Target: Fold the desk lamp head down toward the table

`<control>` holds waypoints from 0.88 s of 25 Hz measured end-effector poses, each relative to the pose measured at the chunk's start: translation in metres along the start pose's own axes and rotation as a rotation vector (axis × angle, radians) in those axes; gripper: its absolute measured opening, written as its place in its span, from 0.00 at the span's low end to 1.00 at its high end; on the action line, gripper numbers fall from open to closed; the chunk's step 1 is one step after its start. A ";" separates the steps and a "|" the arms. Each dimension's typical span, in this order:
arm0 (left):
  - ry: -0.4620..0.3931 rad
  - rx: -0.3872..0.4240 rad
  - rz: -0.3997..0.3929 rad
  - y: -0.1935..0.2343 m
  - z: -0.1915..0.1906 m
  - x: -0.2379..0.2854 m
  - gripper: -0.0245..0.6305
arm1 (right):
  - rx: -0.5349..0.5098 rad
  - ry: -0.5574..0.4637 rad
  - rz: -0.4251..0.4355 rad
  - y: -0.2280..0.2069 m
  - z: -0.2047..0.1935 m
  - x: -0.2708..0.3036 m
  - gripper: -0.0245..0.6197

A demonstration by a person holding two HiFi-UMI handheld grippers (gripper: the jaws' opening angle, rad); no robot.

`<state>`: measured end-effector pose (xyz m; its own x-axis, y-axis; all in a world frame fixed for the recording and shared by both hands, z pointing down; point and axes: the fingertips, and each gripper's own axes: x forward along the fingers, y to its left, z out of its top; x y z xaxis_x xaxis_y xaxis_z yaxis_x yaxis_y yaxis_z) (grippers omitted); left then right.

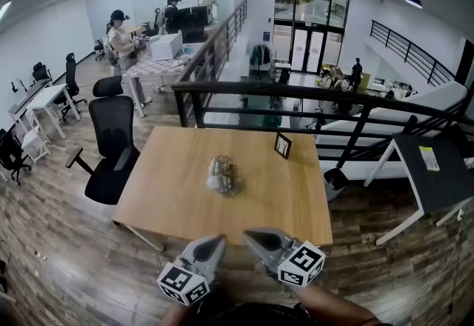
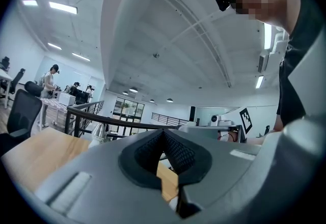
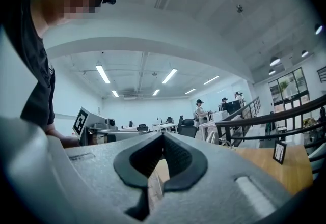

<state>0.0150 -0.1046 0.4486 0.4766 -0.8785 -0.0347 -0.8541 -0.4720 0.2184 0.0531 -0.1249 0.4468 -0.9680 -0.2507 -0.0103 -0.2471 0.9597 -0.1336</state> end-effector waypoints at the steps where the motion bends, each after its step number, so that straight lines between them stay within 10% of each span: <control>1: 0.000 0.000 -0.008 0.006 0.001 0.004 0.04 | 0.002 0.001 -0.008 -0.005 0.000 0.004 0.04; 22: 0.055 -0.027 -0.254 0.175 0.042 0.067 0.04 | 0.039 0.024 -0.270 -0.106 0.005 0.148 0.04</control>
<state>-0.1112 -0.2491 0.4440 0.6861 -0.7264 -0.0393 -0.7001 -0.6741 0.2355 -0.0641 -0.2646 0.4545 -0.8681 -0.4935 0.0541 -0.4951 0.8527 -0.1664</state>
